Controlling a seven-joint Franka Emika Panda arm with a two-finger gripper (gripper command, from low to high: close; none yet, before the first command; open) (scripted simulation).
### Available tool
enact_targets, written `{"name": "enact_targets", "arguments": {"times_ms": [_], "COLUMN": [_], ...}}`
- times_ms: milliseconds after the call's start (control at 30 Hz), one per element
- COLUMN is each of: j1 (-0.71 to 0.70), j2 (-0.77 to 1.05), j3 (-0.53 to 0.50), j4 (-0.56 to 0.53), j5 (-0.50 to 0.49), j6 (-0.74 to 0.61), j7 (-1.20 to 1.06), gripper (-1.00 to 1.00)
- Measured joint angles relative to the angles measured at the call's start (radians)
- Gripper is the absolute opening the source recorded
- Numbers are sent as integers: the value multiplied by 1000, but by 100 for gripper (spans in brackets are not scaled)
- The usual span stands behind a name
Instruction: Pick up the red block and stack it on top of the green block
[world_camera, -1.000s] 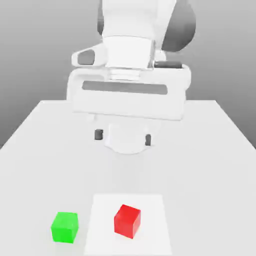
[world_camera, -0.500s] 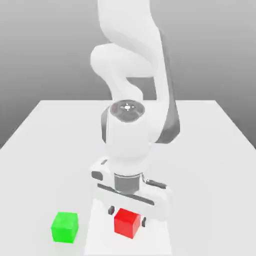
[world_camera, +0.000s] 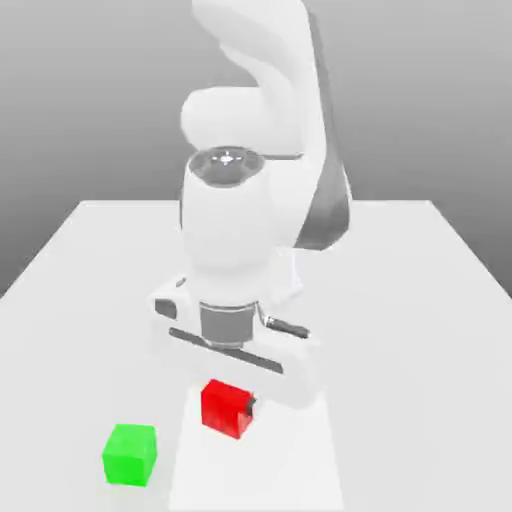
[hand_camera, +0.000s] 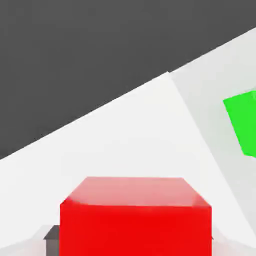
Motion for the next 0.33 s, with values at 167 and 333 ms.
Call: {"name": "enact_targets", "arguments": {"times_ms": [167,333], "j1": [-73,-76], "j2": [82,148], "j3": [-32,-30], "j4": [44,48], "j5": [19,22], "j6": [38,101], "j7": [-41,-45], "gripper": [-100,100]}}
